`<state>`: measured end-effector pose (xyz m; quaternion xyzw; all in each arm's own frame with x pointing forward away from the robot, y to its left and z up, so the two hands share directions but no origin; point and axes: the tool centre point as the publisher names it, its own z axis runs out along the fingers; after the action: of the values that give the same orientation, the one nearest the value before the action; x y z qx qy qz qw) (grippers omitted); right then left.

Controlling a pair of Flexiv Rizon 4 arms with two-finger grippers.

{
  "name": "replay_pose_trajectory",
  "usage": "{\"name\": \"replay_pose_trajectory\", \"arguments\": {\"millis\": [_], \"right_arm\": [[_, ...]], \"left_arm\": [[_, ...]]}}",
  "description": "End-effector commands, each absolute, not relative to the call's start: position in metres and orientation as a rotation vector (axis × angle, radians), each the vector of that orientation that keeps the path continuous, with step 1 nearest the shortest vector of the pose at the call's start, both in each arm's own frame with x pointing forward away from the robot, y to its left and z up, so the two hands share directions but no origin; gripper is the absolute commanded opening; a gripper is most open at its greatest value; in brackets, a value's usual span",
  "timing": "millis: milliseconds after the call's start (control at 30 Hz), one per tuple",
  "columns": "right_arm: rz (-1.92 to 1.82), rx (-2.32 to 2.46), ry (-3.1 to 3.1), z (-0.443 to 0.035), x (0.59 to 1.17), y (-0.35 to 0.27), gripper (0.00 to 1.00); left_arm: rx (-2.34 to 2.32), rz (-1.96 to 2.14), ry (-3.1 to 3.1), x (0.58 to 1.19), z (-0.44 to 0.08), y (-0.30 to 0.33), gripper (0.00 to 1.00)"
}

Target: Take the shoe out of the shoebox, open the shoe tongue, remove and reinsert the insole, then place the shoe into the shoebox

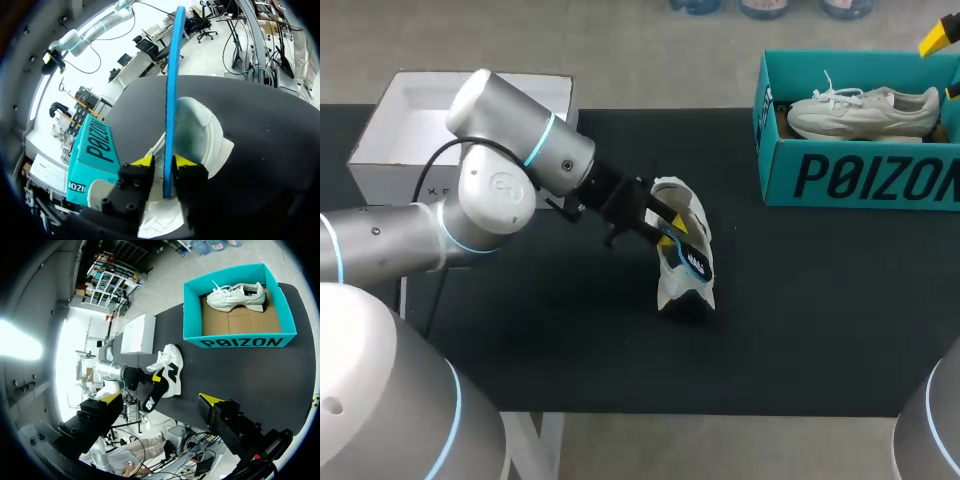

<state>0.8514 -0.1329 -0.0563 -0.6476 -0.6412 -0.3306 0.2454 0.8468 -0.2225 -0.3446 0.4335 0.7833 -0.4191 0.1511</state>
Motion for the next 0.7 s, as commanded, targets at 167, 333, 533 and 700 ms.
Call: {"name": "replay_pose_trajectory", "arguments": {"millis": [167,333,533,700], "right_arm": [[-0.896,-1.767,-1.751,-0.056,0.853,-0.133,1.0],[-0.896,-1.767,-1.751,-0.056,0.853,-0.133,1.0],[-0.896,-1.767,-1.751,-0.056,0.853,-0.133,1.0],[-0.896,-1.767,-1.751,-0.056,0.853,-0.133,1.0]], "left_arm": [[1.27,-1.22,2.203,0.825,-0.326,-0.222,0.45],[1.31,-1.228,2.19,0.814,-0.322,-0.226,0.0],[1.353,-1.23,2.253,0.815,-0.333,-0.224,0.0],[1.331,-1.21,2.335,0.828,-0.349,-0.22,0.0]]}}
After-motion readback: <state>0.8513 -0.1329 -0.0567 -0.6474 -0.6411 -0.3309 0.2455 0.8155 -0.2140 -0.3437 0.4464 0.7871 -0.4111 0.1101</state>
